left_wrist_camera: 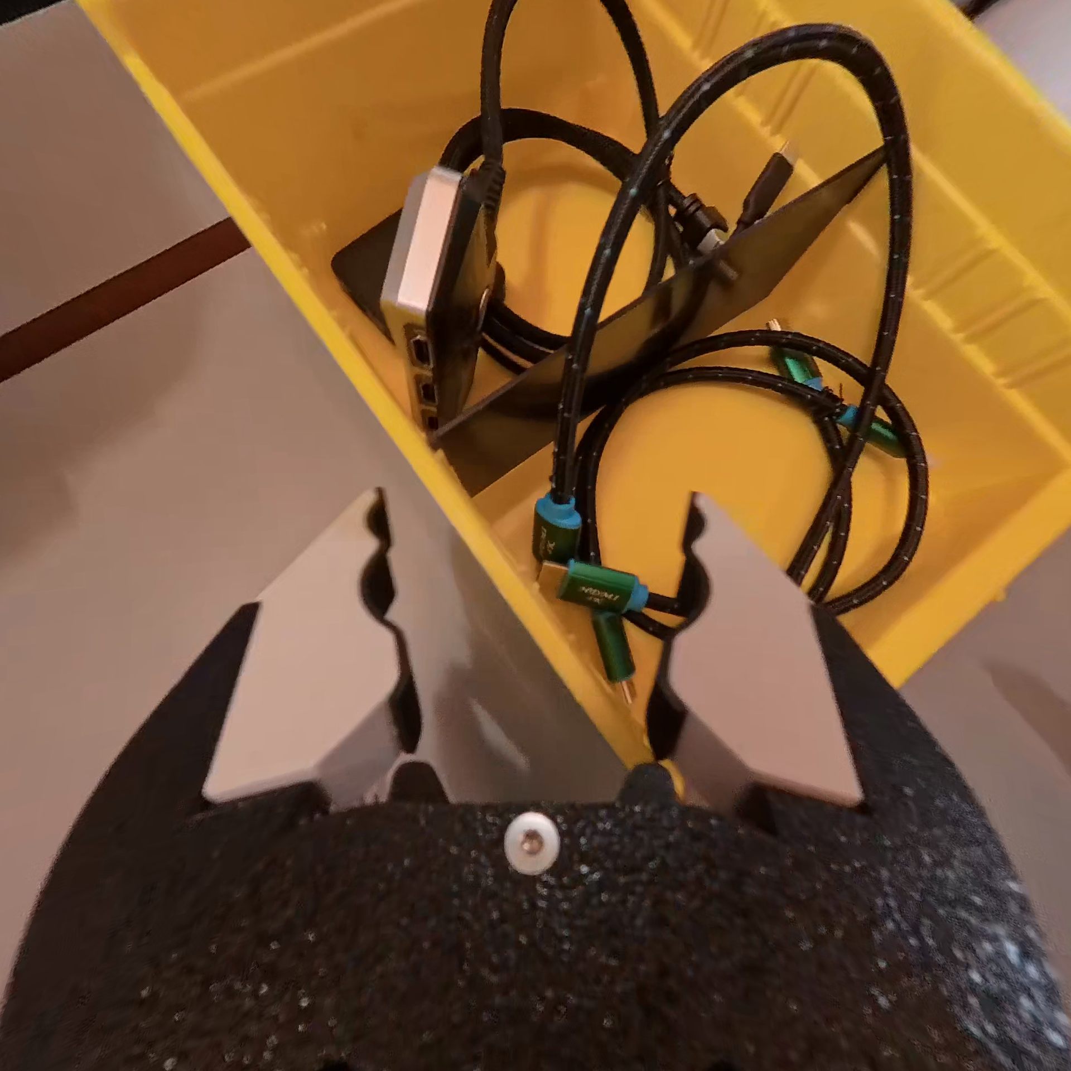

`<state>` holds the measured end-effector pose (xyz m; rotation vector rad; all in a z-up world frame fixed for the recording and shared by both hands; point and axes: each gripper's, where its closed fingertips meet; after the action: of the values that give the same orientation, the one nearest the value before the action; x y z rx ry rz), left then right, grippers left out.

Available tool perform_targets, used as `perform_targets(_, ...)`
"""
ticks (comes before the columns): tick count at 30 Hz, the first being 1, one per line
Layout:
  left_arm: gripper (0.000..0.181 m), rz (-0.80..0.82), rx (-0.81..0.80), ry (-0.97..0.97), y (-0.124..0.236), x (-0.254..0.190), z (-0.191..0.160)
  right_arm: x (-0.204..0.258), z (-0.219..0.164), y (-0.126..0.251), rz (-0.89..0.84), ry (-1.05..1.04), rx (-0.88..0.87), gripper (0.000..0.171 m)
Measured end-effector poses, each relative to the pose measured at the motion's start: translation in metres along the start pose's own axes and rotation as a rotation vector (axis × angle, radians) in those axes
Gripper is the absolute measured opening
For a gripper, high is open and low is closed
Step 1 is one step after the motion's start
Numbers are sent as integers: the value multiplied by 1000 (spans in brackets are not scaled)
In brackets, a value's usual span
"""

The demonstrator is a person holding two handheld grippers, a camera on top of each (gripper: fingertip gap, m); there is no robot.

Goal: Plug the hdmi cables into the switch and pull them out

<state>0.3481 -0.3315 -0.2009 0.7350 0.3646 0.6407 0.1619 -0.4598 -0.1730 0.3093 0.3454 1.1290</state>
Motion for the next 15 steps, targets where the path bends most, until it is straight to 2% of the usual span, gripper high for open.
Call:
perform_targets(1,76,1,-15,-21,2,0,3,-1,0,0,-1,3,1,122)
perform_targets(2,64,24,-23,-42,3,5,5,-2,0,1,-3,3,1,122)
perform_targets(5,48,67,-20,-76,9,25,2,-5,6,6,-1,-13,-21,120)
perform_targets(10,7,138,-27,-139,43,83,-17,1,28,21,6,7,-93,117)
perform_targets(15,6,106,-20,-220,98,128,-68,40,56,37,119,74,-180,120)
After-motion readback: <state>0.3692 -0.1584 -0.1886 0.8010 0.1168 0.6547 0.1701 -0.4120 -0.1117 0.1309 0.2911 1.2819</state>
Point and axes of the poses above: each gripper's, where its closed fingertips meet, y back along the fingers, z out of its top, x = y × z across the jaws, and after that the axes turned 1 degree about y, right-handed
